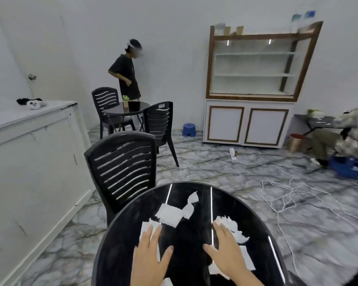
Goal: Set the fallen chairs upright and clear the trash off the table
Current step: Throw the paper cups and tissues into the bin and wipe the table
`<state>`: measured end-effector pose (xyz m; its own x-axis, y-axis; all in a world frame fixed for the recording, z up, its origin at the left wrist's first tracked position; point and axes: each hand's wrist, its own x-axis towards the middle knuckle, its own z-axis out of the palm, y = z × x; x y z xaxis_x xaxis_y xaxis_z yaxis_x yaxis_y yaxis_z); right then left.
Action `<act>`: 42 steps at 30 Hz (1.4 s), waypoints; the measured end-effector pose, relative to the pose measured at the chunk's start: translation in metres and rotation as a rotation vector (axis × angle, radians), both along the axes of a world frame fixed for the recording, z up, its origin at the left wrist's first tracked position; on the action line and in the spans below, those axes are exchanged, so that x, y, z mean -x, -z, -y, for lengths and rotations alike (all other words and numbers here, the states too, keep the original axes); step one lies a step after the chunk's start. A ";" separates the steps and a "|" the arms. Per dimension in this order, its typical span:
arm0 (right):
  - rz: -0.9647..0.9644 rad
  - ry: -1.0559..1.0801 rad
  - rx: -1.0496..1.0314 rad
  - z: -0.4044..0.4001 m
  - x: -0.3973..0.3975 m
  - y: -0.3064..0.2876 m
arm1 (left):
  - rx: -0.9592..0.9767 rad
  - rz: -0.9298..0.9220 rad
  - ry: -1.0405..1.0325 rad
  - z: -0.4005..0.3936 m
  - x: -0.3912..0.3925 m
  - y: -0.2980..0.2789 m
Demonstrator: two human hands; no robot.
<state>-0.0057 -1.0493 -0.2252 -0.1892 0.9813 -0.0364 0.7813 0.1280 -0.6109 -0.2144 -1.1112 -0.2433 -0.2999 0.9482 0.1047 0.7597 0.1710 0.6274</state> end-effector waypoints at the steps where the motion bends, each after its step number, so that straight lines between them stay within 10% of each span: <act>1: -0.005 0.018 0.016 0.002 -0.012 0.002 | 0.020 0.000 0.021 -0.001 -0.009 0.005; 22: -0.010 0.227 0.087 0.005 -0.022 0.068 | 0.222 -0.414 0.041 -0.054 0.039 0.078; 42: -0.028 0.157 -0.109 0.024 -0.040 0.136 | 0.037 -0.035 0.087 -0.047 0.037 0.096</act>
